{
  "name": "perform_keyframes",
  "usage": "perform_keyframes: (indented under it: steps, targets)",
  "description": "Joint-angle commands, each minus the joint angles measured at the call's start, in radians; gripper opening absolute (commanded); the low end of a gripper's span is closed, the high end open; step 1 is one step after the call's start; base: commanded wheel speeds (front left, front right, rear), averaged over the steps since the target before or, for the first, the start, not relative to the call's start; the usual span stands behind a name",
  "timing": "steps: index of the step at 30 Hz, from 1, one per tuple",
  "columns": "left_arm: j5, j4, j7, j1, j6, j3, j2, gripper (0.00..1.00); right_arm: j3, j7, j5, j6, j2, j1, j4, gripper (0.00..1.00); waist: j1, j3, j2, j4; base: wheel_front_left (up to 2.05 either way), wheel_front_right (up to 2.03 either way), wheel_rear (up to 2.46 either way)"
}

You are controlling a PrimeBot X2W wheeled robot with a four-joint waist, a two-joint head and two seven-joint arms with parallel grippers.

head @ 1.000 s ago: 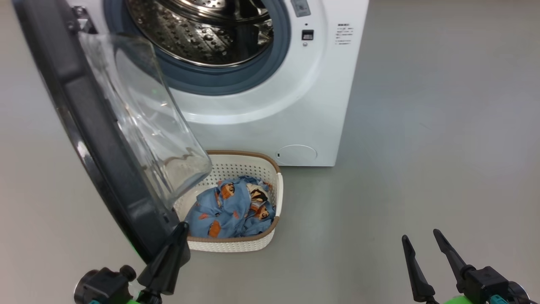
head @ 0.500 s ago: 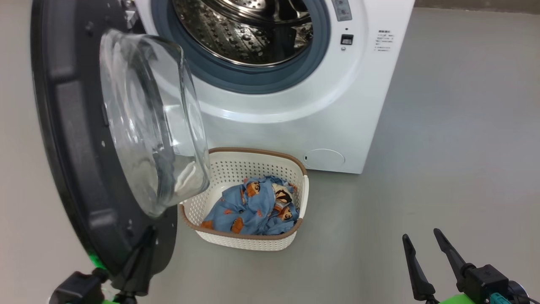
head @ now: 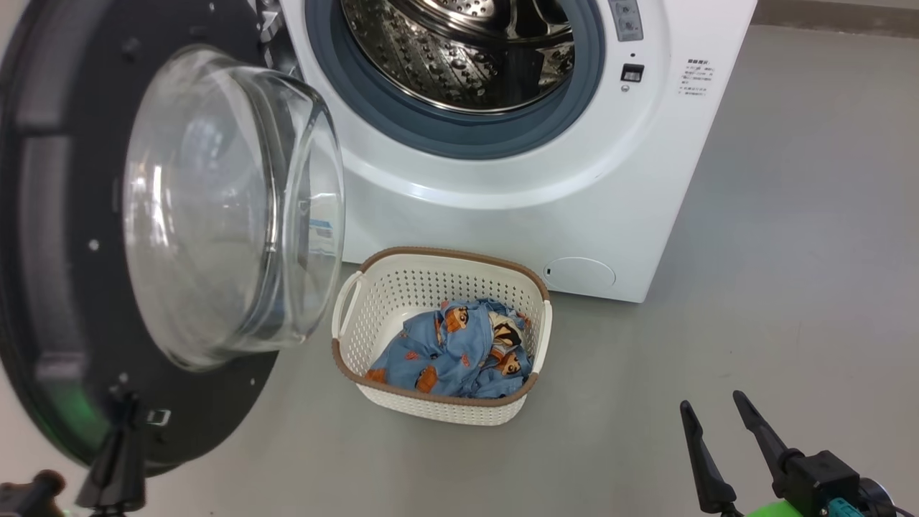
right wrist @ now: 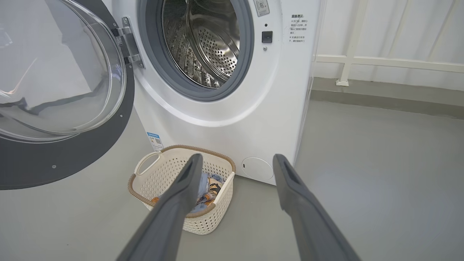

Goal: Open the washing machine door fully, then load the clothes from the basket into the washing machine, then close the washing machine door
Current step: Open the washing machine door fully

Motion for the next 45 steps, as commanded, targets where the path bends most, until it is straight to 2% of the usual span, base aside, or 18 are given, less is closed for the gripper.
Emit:
perform_keyframes:
  steps: [1,14,21,31,45]
  targets:
    - [-0.009,-0.006,-0.005,-0.029,0.013,0.060,0.043,0.00,0.031,-0.005,0.005,0.006,-0.009,-0.046,-0.019,1.00,0.0000,0.006,0.0000,-0.002,0.00,0.00,0.00]
    - [-0.081,0.163,-0.005,-0.148,0.011,0.210,0.104,0.00,0.043,-0.005,-0.026,0.006,-0.009,-0.084,-0.024,1.00,0.0000,0.078,0.0000,-0.037,0.00,0.00,0.00]
    - [-0.083,0.265,-0.005,-0.227,0.010,0.306,0.175,0.00,0.046,-0.005,-0.041,0.006,-0.009,-0.107,-0.038,1.00,0.0000,0.132,0.0000,-0.045,0.00,0.00,0.00]
    - [-0.115,0.329,-0.005,-0.298,0.009,0.289,0.221,0.00,0.057,-0.005,-0.047,0.006,-0.009,-0.139,-0.032,1.00,0.0000,0.171,0.0000,-0.047,0.00,0.00,0.00]
    - [-0.098,0.357,-0.005,-0.296,0.009,0.307,0.217,0.00,0.052,-0.005,-0.029,0.006,-0.009,-0.138,-0.019,1.00,0.0000,0.136,0.0000,-0.054,0.00,0.00,0.00]
